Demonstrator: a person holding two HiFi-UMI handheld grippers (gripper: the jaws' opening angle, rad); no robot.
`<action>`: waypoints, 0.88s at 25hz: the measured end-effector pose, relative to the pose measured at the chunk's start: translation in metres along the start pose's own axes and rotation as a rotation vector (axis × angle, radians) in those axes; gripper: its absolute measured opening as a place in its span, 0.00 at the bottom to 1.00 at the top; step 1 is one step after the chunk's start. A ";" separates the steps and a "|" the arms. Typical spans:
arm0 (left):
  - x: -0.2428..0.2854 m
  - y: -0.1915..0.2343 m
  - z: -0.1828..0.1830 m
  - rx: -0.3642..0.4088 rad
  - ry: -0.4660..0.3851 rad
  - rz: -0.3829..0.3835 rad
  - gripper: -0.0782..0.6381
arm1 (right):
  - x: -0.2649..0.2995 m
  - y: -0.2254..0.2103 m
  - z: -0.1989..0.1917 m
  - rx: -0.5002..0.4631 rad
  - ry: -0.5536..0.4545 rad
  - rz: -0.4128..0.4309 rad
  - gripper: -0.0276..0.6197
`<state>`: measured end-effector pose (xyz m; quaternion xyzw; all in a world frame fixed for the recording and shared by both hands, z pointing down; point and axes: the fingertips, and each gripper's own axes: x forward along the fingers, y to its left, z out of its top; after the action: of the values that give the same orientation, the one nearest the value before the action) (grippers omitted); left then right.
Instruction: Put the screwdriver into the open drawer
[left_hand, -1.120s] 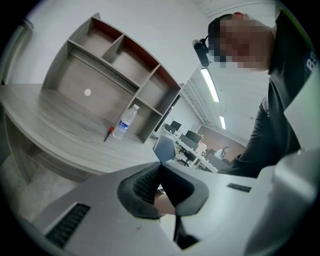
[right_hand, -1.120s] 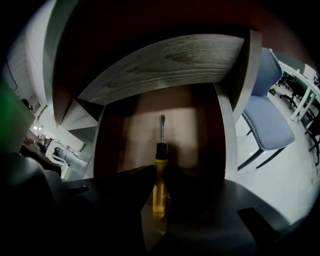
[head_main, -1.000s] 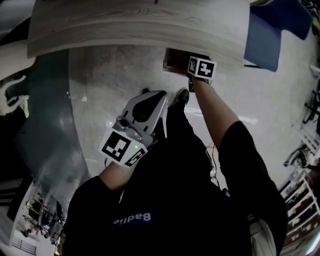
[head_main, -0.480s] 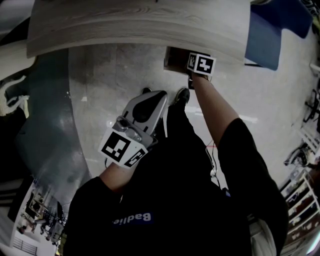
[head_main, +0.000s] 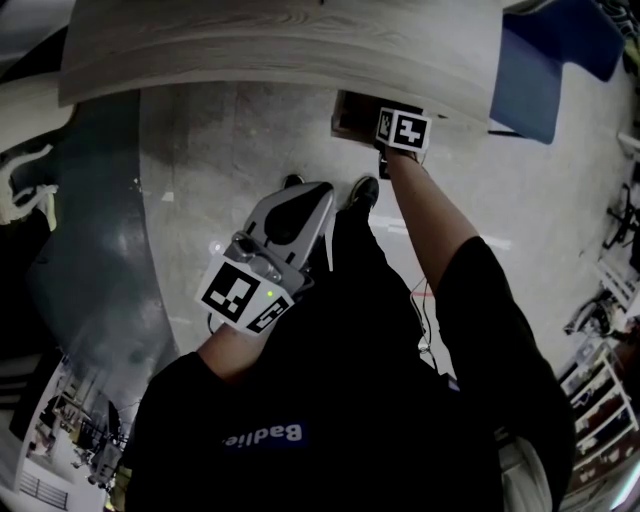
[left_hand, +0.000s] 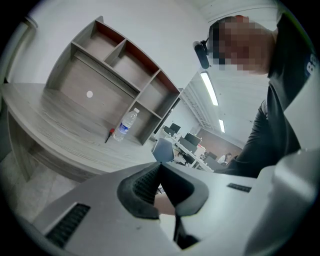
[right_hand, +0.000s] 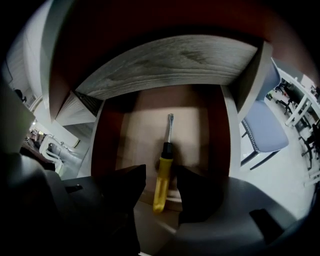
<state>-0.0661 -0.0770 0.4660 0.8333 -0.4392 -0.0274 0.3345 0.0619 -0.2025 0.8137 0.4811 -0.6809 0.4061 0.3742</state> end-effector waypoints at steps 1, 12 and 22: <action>-0.001 -0.001 0.001 0.001 -0.002 -0.003 0.11 | -0.003 0.000 0.000 -0.002 -0.004 0.000 0.36; -0.014 -0.024 0.024 0.033 -0.033 -0.049 0.11 | -0.063 0.007 0.000 -0.031 -0.094 0.029 0.36; -0.025 -0.050 0.038 0.058 -0.046 -0.090 0.11 | -0.135 0.036 0.013 -0.043 -0.203 0.116 0.36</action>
<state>-0.0586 -0.0591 0.4017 0.8607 -0.4094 -0.0487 0.2986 0.0602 -0.1593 0.6806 0.4715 -0.7505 0.3614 0.2897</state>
